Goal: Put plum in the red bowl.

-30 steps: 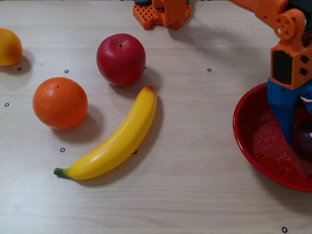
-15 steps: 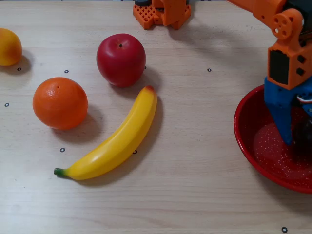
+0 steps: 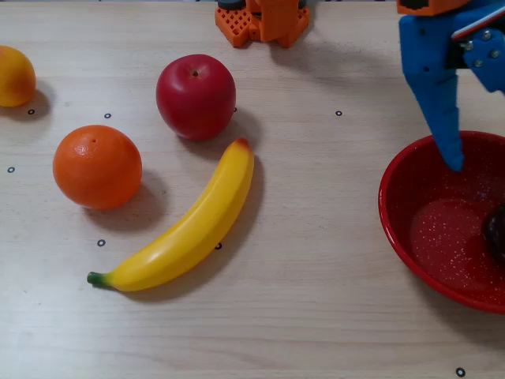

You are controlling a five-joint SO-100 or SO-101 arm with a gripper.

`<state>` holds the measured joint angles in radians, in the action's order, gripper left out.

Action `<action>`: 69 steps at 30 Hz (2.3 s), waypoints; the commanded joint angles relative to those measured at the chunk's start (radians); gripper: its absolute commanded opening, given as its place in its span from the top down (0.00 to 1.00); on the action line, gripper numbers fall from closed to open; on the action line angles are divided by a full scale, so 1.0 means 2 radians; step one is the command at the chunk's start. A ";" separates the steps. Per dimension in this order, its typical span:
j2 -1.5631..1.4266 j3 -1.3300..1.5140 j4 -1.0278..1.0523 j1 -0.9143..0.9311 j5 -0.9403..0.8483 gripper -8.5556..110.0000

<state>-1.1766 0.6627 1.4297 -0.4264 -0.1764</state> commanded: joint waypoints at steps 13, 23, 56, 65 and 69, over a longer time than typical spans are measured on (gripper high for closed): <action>-0.222 0.038 0.092 0.050 0.038 0.93; -0.362 0.199 0.094 0.107 0.037 0.93; -0.680 0.797 -0.304 0.191 0.014 0.93; -0.795 1.045 -0.432 0.194 0.035 0.93; -0.855 1.130 -0.476 0.193 0.043 0.93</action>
<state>-2.8210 2.9376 0.5323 -0.0644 -0.1150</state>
